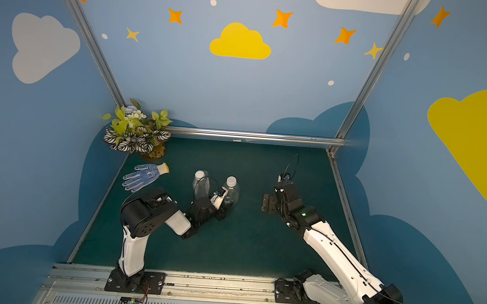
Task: Screw on the bottle caps
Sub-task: Place the plastic bottle at the center of the board, then reset both arms
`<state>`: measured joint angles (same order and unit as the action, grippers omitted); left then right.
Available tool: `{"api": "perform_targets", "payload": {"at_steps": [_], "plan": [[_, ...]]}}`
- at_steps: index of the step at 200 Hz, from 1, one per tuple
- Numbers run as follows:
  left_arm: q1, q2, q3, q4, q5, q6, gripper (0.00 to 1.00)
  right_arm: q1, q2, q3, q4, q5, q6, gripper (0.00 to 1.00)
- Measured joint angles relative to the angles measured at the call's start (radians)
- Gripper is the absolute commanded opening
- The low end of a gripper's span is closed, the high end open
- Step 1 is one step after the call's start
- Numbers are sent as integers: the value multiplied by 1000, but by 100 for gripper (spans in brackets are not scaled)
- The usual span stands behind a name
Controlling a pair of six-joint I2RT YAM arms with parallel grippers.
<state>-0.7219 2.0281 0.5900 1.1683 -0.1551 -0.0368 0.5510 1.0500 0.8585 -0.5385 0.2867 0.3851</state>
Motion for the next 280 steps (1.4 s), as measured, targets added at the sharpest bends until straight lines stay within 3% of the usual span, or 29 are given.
{"api": "perform_targets", "payload": {"at_steps": [45, 77, 92, 114, 145, 176, 201, 231, 280], "plan": [[-23, -14, -50, 4, -17, -10, 72, -37, -8, -40, 42, 9, -22, 98], [-63, -68, -100, 5, -46, -20, 84, -106, -11, -80, 71, 11, -26, 98], [-84, -113, -134, -3, -64, -27, 99, -155, -11, -100, 93, 11, -22, 98], [-117, -220, -184, -57, -109, -63, 100, -232, -11, -128, 130, 31, -5, 98], [-170, -472, -200, -283, -230, -109, 100, -323, -12, -157, 195, 92, 11, 98], [-176, -685, -65, -692, -409, -176, 100, -389, -37, -217, 302, 172, 18, 98], [-145, -784, 25, -938, -524, -204, 100, -432, -53, -306, 443, 225, -21, 98], [-37, -894, 45, -1133, -586, -195, 100, -479, -30, -380, 567, 249, -59, 98], [143, -1086, -56, -1142, -672, -154, 100, -489, 87, -392, 735, 260, -148, 98]]}}
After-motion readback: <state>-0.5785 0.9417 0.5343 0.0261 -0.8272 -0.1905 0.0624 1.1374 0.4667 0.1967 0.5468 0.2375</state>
